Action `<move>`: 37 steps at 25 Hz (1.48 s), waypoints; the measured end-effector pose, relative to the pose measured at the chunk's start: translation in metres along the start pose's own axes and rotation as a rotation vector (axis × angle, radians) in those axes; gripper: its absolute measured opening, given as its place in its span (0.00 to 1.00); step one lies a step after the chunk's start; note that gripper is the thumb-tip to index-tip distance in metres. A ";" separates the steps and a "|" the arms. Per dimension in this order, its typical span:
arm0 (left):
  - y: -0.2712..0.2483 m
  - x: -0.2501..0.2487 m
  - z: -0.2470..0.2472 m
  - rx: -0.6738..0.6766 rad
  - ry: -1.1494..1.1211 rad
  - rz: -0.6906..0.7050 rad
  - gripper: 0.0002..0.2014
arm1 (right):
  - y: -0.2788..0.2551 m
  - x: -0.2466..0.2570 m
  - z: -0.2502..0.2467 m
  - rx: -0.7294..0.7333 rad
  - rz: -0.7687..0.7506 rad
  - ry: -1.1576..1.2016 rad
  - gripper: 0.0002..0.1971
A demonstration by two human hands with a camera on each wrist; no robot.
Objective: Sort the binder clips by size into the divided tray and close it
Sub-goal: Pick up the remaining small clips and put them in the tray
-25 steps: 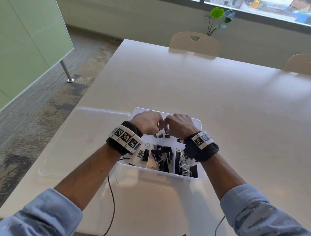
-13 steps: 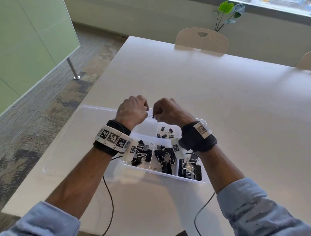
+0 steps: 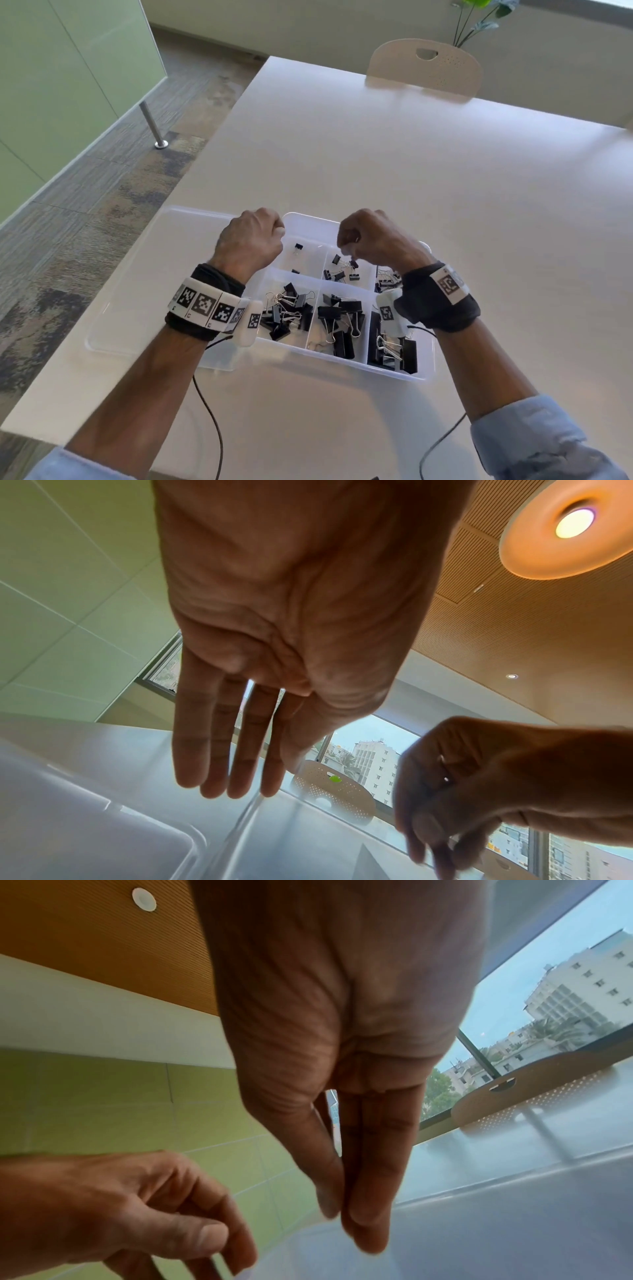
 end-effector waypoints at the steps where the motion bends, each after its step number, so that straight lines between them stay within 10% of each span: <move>1: 0.001 -0.001 0.001 -0.006 0.005 0.001 0.10 | -0.003 -0.007 0.004 0.040 0.011 -0.032 0.06; 8: 0.013 -0.003 0.002 0.079 0.072 -0.011 0.15 | 0.000 -0.016 0.050 0.344 -0.086 -0.154 0.10; 37: -0.003 0.005 -0.004 0.083 0.031 -0.022 0.13 | 0.010 -0.030 0.048 0.228 -0.021 -0.306 0.09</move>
Point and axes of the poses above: each hand's wrist, its own y-axis towards the middle knuckle, its own z-axis out of the palm, x = y × z, the point moved 6 cm from there along y, towards the middle knuckle, and after that the axes turned 11 degrees about y, right-handed, at the moved point
